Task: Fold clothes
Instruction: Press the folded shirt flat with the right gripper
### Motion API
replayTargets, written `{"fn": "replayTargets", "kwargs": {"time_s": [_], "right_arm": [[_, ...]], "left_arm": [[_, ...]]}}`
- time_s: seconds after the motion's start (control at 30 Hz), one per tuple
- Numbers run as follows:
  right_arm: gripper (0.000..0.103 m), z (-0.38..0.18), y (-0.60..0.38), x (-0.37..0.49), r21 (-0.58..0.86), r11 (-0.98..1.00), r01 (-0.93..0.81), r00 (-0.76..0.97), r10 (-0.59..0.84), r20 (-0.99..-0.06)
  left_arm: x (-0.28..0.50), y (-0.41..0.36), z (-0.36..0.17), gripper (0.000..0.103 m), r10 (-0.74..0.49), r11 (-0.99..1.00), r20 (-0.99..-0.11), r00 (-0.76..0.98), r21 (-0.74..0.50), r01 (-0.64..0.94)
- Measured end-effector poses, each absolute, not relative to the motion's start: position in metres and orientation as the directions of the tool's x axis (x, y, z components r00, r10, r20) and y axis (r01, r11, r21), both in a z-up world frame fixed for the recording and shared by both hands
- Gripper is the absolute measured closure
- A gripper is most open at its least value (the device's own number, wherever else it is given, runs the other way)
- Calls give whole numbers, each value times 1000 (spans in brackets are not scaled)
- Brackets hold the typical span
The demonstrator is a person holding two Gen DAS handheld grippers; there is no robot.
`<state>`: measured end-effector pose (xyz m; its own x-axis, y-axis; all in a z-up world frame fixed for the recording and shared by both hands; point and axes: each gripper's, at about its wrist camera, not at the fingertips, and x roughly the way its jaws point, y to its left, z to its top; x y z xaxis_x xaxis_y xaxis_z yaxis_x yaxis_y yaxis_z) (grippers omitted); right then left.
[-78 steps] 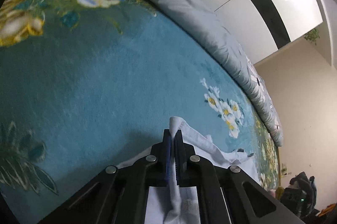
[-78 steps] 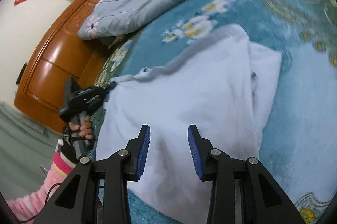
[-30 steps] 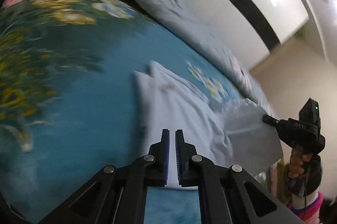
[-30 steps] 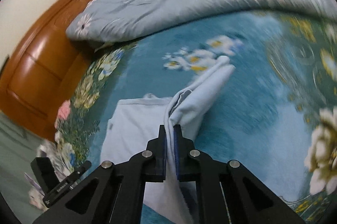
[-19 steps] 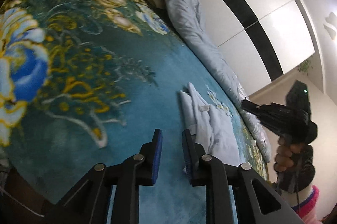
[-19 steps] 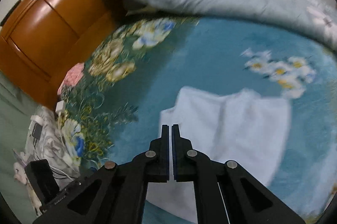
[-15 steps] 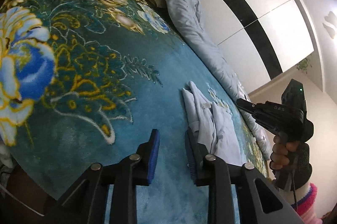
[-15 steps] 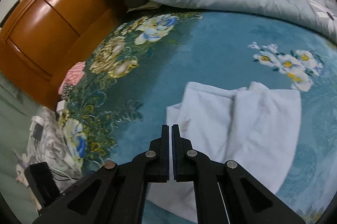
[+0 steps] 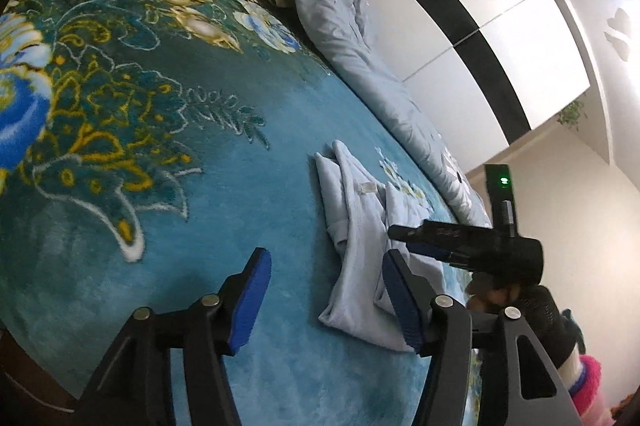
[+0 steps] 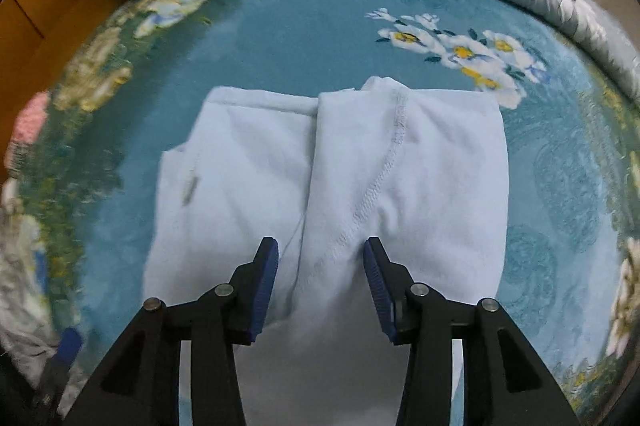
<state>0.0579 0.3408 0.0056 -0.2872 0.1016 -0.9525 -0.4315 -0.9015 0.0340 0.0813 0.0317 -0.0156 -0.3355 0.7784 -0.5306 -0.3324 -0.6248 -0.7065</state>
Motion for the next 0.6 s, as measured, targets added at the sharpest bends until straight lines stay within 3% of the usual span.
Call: {"fn": "replayTargets", "kwargs": {"time_s": [0.1, 0.2, 0.33, 0.43, 0.6], "right_arm": [[52, -1, 333, 54, -31, -909, -415, -260, 151, -954], [54, 1, 335, 57, -34, -910, -413, -263, 155, -952], [86, 3, 343, 63, -48, -904, -424, -255, 170, -952], [93, 10, 354, 70, 35, -897, -440, -288, 104, -952], [95, 41, 373, 90, 235, -855, -462, -410, -28, -912]], "left_arm": [[85, 43, -22, 38, 777, -629, -539, -327, -692, -354], [88, 49, -32, 38, 763, -646, -559, -324, -660, -383], [84, 49, -40, 38, 761, -648, -569, -310, -660, -380], [79, 44, -45, 38, 766, -643, -568, -301, -675, -362], [75, 35, -47, 38, 782, -623, -547, -299, -703, -344]]}}
